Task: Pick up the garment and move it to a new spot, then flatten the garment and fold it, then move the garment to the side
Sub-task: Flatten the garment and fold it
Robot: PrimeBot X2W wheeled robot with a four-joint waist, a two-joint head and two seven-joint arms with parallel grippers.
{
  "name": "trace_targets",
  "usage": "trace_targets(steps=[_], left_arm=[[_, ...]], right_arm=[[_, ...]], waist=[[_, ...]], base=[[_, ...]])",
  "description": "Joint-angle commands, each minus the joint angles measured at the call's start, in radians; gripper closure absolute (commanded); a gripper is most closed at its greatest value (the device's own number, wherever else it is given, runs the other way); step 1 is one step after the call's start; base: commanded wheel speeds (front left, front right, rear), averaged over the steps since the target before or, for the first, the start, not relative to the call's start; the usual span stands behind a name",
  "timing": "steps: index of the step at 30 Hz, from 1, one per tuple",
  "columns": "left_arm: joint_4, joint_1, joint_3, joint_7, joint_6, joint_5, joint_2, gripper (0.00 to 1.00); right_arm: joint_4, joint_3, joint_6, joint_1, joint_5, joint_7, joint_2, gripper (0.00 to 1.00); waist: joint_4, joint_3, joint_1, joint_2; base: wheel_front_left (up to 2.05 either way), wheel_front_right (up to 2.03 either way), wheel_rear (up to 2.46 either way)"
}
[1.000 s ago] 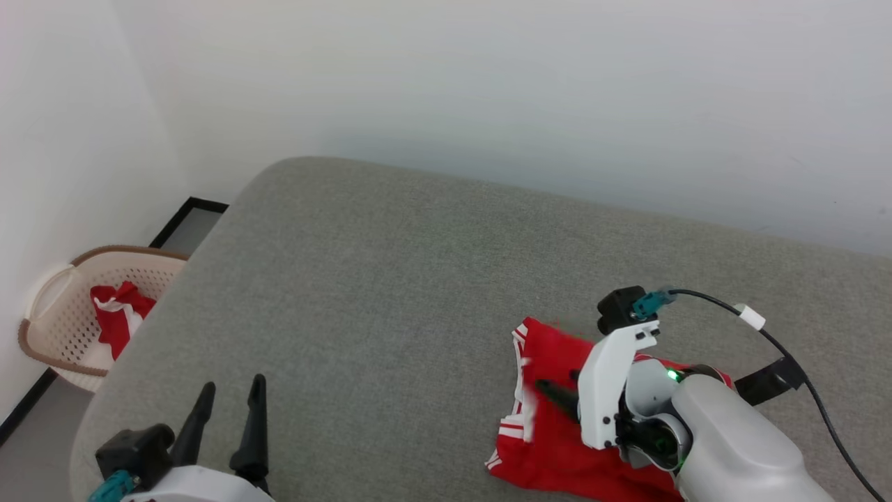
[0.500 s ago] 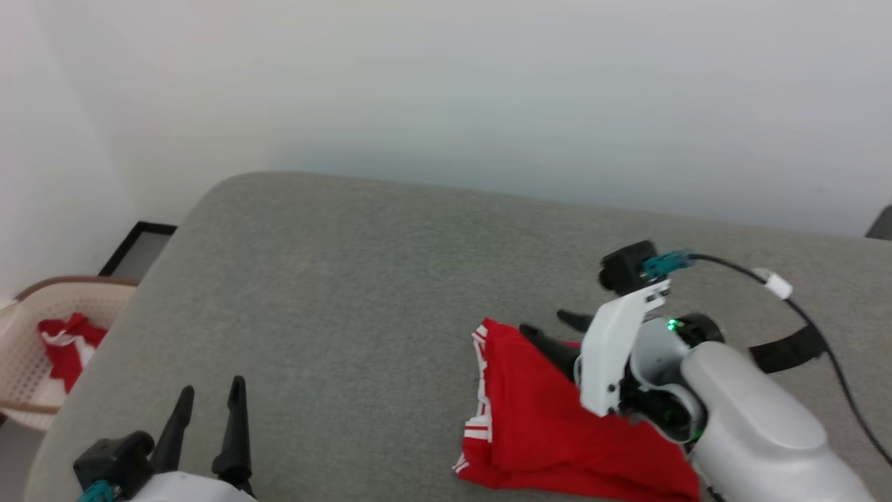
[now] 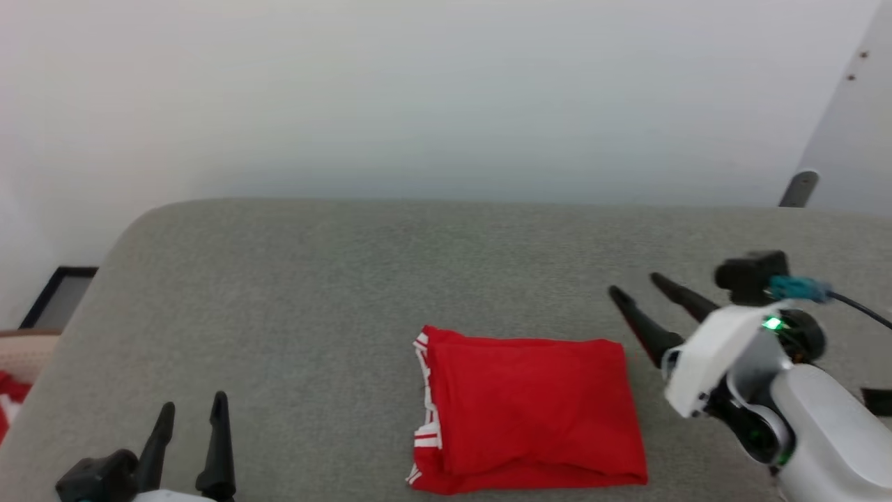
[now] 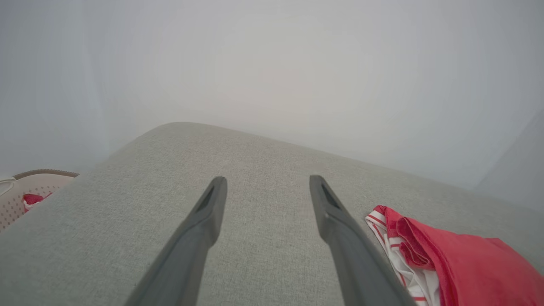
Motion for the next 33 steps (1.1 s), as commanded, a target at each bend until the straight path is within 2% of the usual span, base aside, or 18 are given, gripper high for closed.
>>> trace_targets(steps=[1,7,14,24,33], left_arm=[[-0.005,0.014,0.007,-0.003,-0.003,0.003,-0.002,0.00],[-0.014,0.045,0.028,-0.002,-0.009,0.006,0.000,0.00],[-0.015,0.066,0.036,-0.002,-0.017,0.018,0.005,0.00],[-0.003,0.077,0.020,-0.002,-0.028,0.036,0.017,0.00],[0.010,0.064,0.009,-0.002,-0.038,0.046,0.025,0.00]], right_arm=[[-0.014,-0.020,-0.001,0.029,-0.022,-0.037,-0.013,0.00],[-0.032,-0.099,-0.001,0.124,-0.102,-0.159,-0.057,0.00],[-0.049,-0.205,-0.001,0.230,-0.179,-0.223,-0.065,0.00],[-0.090,-0.355,-0.001,0.363,-0.220,-0.241,-0.033,0.00],[-0.131,-0.431,-0.001,0.445,-0.260,-0.225,-0.008,0.00]], waist=[[-0.036,-0.011,0.0000,-0.0001],[-0.075,-0.025,0.0000,-0.0001],[-0.102,-0.036,0.0000,-0.0001],[-0.113,-0.048,0.0000,-0.0001],[-0.112,-0.053,0.0000,-0.0001]], base=[[0.00,0.00,0.00],[0.00,0.00,0.00],[0.00,0.00,0.00],[0.00,0.00,0.00],[0.00,0.00,0.00]])
